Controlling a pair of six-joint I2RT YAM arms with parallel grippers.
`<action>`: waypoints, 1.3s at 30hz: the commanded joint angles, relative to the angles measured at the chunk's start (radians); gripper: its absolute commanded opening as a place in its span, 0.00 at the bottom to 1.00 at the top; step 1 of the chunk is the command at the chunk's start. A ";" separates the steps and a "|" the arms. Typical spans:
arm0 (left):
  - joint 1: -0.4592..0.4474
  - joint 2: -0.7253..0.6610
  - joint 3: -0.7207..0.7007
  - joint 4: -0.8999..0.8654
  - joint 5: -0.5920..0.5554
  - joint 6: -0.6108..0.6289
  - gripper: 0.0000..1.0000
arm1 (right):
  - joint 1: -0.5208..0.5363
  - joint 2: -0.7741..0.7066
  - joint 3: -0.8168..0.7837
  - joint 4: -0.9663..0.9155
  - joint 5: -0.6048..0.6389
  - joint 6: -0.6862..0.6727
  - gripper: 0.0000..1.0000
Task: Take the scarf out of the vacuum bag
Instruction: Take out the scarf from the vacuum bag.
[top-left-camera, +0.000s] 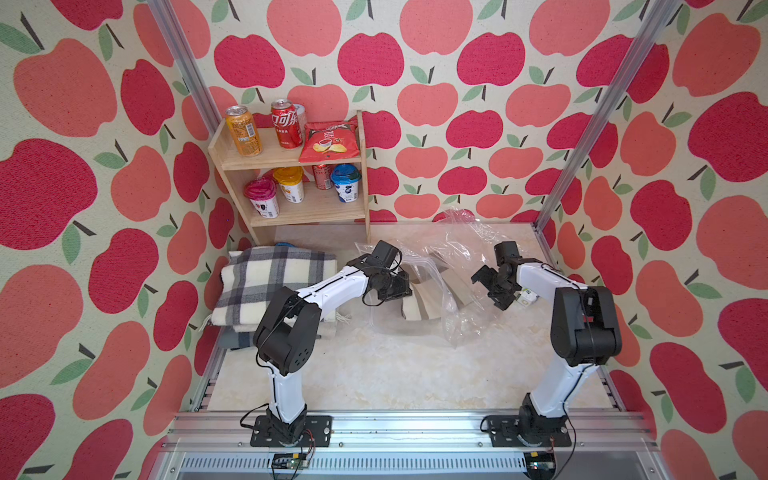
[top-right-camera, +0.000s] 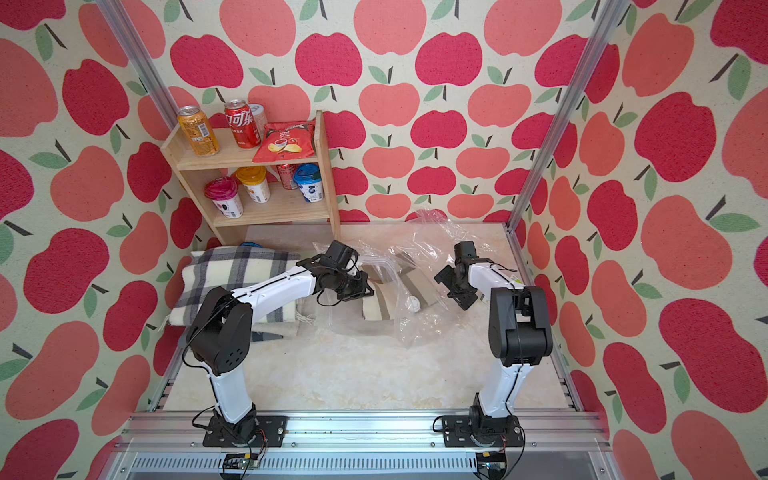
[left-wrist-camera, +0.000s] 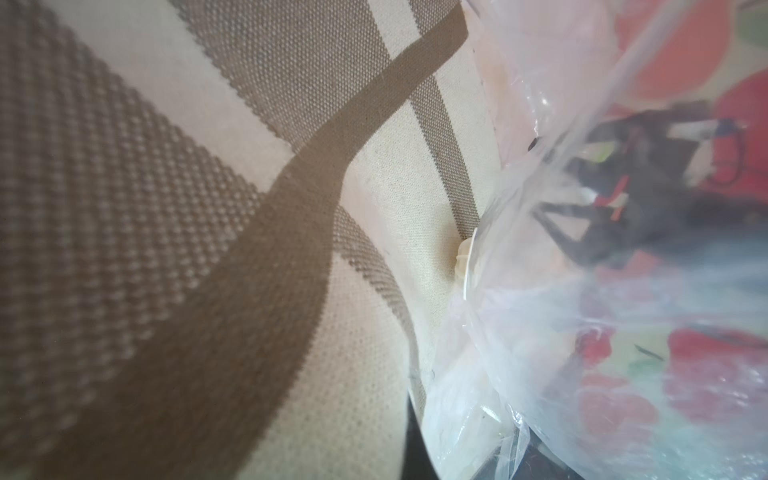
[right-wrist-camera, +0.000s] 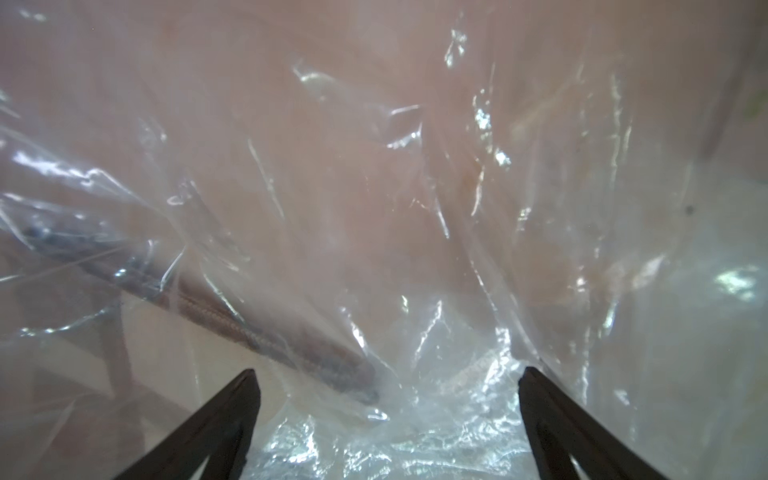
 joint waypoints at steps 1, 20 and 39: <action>-0.007 -0.056 0.037 -0.085 -0.031 0.052 0.00 | -0.005 0.035 0.029 -0.022 0.010 0.032 1.00; -0.057 -0.156 0.094 -0.367 -0.061 0.127 0.00 | -0.011 0.102 0.022 0.010 -0.003 0.084 1.00; 0.089 -0.047 0.325 -0.482 -0.049 0.239 0.00 | -0.024 0.160 0.057 0.054 -0.089 0.242 1.00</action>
